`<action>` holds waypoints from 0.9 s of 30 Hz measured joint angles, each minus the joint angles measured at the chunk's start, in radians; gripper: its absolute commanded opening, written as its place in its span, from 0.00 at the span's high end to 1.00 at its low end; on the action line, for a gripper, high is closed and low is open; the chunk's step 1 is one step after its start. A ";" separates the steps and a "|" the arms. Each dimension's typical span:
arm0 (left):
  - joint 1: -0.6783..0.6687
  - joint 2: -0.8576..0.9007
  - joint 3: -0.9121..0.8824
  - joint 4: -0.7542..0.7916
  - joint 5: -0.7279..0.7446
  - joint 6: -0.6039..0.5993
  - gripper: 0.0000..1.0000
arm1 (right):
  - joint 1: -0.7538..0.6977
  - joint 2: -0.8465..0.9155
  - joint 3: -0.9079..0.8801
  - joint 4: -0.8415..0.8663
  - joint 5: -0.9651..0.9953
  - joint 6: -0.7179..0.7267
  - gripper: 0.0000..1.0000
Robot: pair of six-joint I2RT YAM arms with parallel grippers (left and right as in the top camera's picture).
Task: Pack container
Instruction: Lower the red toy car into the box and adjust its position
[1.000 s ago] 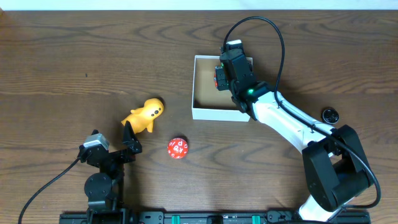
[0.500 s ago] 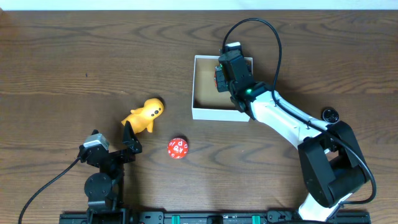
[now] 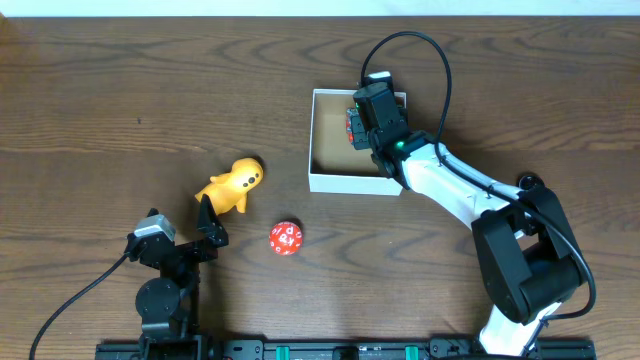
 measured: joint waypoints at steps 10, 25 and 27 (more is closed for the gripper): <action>0.000 0.000 0.000 0.000 0.000 0.000 0.02 | 0.000 0.001 0.000 0.000 0.039 0.000 0.99; 0.000 0.000 0.000 0.000 0.000 0.000 0.02 | 0.021 -0.001 0.006 0.008 0.054 -0.012 0.99; 0.000 0.000 0.000 0.000 0.000 0.000 0.02 | 0.028 -0.004 0.008 0.009 0.053 -0.015 0.99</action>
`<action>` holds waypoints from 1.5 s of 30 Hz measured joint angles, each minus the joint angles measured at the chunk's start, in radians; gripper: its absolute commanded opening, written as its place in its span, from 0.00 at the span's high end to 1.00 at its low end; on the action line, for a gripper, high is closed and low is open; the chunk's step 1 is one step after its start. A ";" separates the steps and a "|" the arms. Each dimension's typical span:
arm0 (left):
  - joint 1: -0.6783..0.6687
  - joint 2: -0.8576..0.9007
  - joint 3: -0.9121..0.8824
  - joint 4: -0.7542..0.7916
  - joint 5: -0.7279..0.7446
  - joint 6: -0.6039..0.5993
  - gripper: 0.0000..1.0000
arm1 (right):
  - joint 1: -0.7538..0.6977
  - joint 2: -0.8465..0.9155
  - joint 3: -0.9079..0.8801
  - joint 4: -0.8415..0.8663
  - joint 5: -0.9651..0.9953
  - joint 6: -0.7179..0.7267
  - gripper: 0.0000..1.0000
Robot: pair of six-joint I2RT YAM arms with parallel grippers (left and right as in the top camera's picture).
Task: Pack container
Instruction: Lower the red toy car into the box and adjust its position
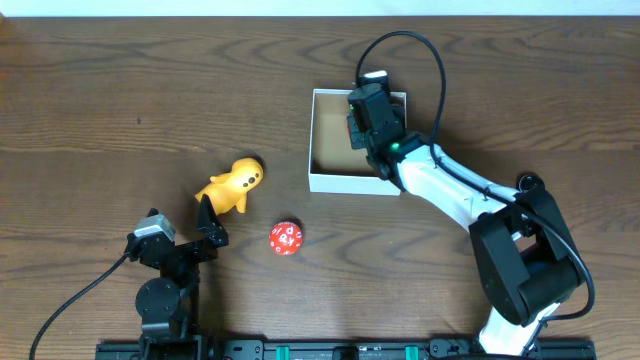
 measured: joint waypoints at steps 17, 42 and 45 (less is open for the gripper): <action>0.000 0.000 0.000 0.000 0.000 0.000 0.02 | 0.008 -0.048 0.011 -0.238 -0.240 -0.324 0.99; 0.000 0.000 0.000 0.000 0.000 0.000 0.02 | 0.005 -0.048 0.011 -0.234 -0.274 -0.581 0.99; 0.000 0.000 0.000 0.000 0.000 0.000 0.02 | 0.000 -0.048 0.011 -0.234 -0.274 -0.587 0.99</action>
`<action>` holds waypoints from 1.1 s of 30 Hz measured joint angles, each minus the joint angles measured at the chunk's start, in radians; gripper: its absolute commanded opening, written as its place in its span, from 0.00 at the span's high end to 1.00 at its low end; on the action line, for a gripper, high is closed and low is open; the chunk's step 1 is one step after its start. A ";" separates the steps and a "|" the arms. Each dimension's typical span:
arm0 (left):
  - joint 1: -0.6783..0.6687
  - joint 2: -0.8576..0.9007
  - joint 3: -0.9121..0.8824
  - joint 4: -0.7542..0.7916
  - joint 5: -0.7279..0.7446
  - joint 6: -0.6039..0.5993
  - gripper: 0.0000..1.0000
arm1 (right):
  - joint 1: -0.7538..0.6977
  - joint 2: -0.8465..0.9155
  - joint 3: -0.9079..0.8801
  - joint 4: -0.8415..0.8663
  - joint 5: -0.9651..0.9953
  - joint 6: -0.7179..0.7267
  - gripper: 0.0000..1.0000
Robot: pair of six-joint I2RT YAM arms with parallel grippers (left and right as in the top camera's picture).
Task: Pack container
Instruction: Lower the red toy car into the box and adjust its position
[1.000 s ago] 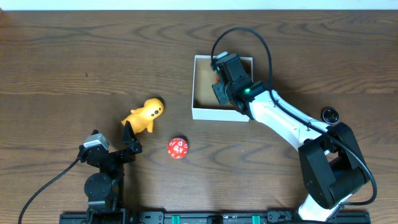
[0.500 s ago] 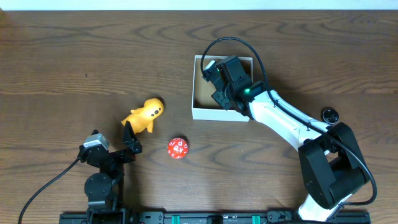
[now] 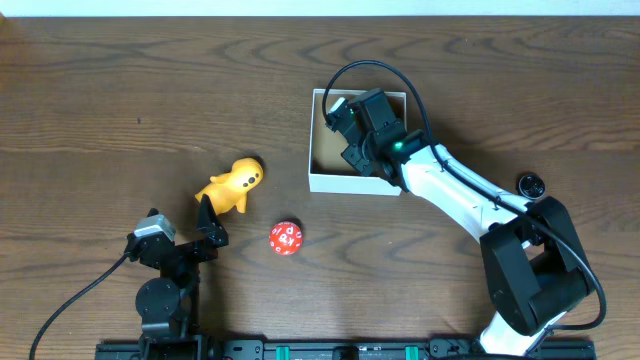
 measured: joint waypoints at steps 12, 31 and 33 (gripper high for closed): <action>0.000 0.000 0.000 0.000 0.000 0.000 0.02 | -0.028 0.000 0.000 -0.002 0.001 -0.006 0.99; 0.000 0.000 0.000 0.000 0.000 0.000 0.02 | -0.035 0.000 0.000 0.030 0.001 -0.009 0.99; 0.000 0.000 0.000 0.000 0.000 0.000 0.02 | -0.035 0.000 0.000 0.036 0.001 -0.010 0.99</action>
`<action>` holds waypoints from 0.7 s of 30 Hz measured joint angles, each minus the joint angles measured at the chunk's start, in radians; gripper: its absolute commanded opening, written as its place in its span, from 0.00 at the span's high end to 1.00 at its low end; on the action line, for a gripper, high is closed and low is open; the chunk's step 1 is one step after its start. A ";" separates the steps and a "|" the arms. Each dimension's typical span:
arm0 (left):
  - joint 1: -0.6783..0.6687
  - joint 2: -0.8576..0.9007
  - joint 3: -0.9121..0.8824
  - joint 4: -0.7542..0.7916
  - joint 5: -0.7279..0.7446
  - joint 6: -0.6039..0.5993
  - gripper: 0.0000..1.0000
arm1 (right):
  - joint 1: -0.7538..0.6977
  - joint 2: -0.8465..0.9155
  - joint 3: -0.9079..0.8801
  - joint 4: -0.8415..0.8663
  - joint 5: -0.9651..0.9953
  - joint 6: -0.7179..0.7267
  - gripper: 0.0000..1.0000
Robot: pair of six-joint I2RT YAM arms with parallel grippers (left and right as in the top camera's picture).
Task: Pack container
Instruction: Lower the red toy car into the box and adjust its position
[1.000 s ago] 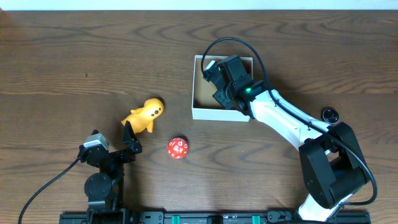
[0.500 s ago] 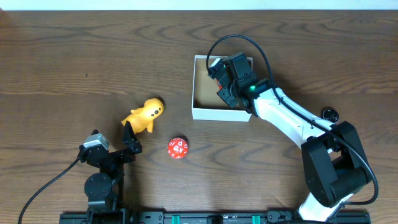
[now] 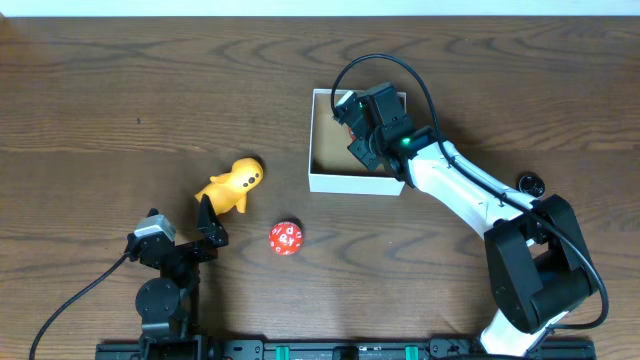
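Observation:
A white open box (image 3: 320, 182) stands right of the table's middle. My right gripper (image 3: 348, 113) hangs over the box's far left part, with a bit of a red die (image 3: 346, 112) showing at its fingertips; it looks shut on that die. A yellow duck toy (image 3: 232, 185) lies on the table left of the box. A second red die (image 3: 285, 239) with white marks sits in front of the duck. My left gripper (image 3: 211, 224) rests near the front left, just below the duck, open and holding nothing.
The right arm's white link (image 3: 455, 190) reaches across the box's near right corner. A black cable (image 3: 400, 62) loops above the box. A small black round part (image 3: 527, 183) sits right of the arm. The left arm's base (image 3: 165, 295) stands at the front edge.
The right gripper has shifted slightly to the right over the box, and a patch of red shows at its tip again. Duck, loose die and left arm have not moved.
At first the right gripper held a red die over the box's far right part. It then stood a little further left, later turned over the box's left half with the die hidden. Now it sits there with red showing. Nothing else has moved.

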 measured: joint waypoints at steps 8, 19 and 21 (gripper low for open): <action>0.000 0.000 0.000 0.000 0.000 0.000 0.02 | 0.000 0.000 0.000 -0.060 -0.010 -0.005 0.99; 0.000 0.000 0.000 0.000 0.000 0.000 0.02 | 0.000 0.005 0.000 -0.037 -0.042 -0.049 0.99; 0.000 0.000 0.000 0.000 0.000 0.000 0.02 | 0.000 0.015 0.000 -0.017 -0.041 -0.053 0.99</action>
